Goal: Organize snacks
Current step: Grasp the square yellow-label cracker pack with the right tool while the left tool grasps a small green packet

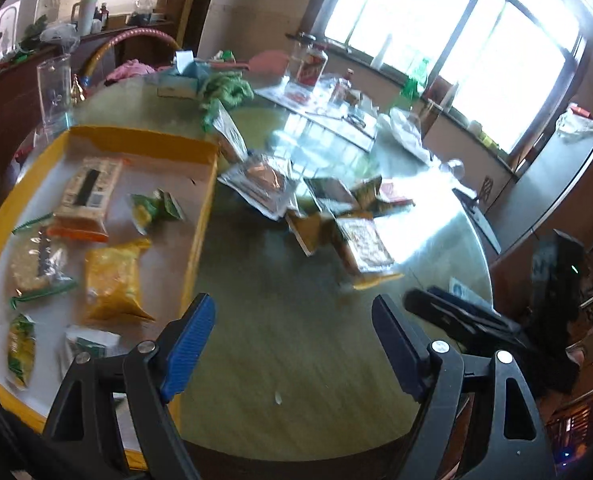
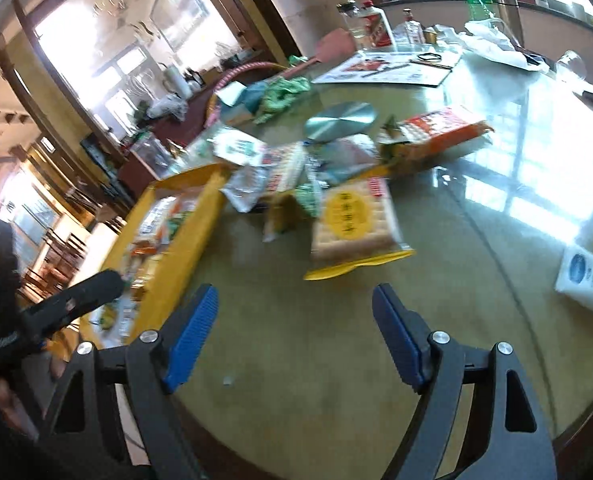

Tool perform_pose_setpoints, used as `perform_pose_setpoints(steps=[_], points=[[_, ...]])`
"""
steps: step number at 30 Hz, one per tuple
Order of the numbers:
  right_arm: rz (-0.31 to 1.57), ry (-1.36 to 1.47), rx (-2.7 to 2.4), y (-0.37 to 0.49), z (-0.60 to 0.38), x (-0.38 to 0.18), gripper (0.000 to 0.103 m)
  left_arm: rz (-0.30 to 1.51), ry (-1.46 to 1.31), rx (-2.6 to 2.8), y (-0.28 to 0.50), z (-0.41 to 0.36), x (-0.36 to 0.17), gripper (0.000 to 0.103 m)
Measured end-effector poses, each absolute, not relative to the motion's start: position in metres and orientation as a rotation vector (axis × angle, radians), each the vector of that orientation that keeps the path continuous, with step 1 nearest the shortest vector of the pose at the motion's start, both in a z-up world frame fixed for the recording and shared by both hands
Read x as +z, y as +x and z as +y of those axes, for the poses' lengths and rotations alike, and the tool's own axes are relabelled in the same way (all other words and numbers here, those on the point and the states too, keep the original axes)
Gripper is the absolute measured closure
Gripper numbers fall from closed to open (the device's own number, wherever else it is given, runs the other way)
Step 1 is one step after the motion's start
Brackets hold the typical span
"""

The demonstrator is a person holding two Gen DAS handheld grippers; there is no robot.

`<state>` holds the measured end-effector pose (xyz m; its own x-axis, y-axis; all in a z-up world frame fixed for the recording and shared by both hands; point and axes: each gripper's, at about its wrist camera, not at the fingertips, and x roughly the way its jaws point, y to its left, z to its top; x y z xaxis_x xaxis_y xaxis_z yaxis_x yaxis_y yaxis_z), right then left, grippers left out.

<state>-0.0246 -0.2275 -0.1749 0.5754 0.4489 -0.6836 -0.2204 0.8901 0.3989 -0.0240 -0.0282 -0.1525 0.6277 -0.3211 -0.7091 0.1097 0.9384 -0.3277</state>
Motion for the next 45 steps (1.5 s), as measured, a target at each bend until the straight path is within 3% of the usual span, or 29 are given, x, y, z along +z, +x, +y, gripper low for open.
perform_pose_setpoints(steps=[8, 13, 16, 25, 35, 38, 40, 41, 45], points=[[0.964, 0.106, 0.310, 0.047, -0.214, -0.200, 0.023, 0.849, -0.265, -0.185, -0.033, -0.021, -0.154, 0.022], [1.014, -0.031, 0.274, 0.064, -0.193, -0.205, 0.033, 0.867, -0.274, -0.170, -0.024, -0.017, -0.158, 0.022], [0.989, -0.098, 0.250, 0.055, -0.187, -0.208, 0.034, 0.873, -0.244, -0.175, -0.015, -0.022, -0.158, 0.022], [0.983, 0.022, 0.163, -0.009, -0.248, -0.208, 0.034, 0.928, -0.038, -0.253, 0.035, -0.072, -0.162, 0.022], [0.959, 0.103, 0.131, -0.011, -0.280, -0.207, 0.034, 1.042, 0.173, -0.384, 0.115, -0.136, -0.185, 0.024], [0.955, 0.120, 0.141, -0.010, -0.281, -0.207, 0.034, 1.069, 0.228, -0.360, 0.115, -0.144, -0.200, 0.036], [0.948, 0.128, 0.147, -0.010, -0.282, -0.208, 0.034, 1.079, 0.244, -0.378, 0.107, -0.145, -0.207, 0.055], [0.945, 0.128, 0.151, -0.010, -0.282, -0.208, 0.034, 1.079, 0.247, -0.376, 0.105, -0.146, -0.207, 0.060], [0.941, 0.131, 0.161, -0.010, -0.284, -0.209, 0.034, 1.068, 0.252, -0.351, 0.092, -0.150, -0.211, 0.064]])
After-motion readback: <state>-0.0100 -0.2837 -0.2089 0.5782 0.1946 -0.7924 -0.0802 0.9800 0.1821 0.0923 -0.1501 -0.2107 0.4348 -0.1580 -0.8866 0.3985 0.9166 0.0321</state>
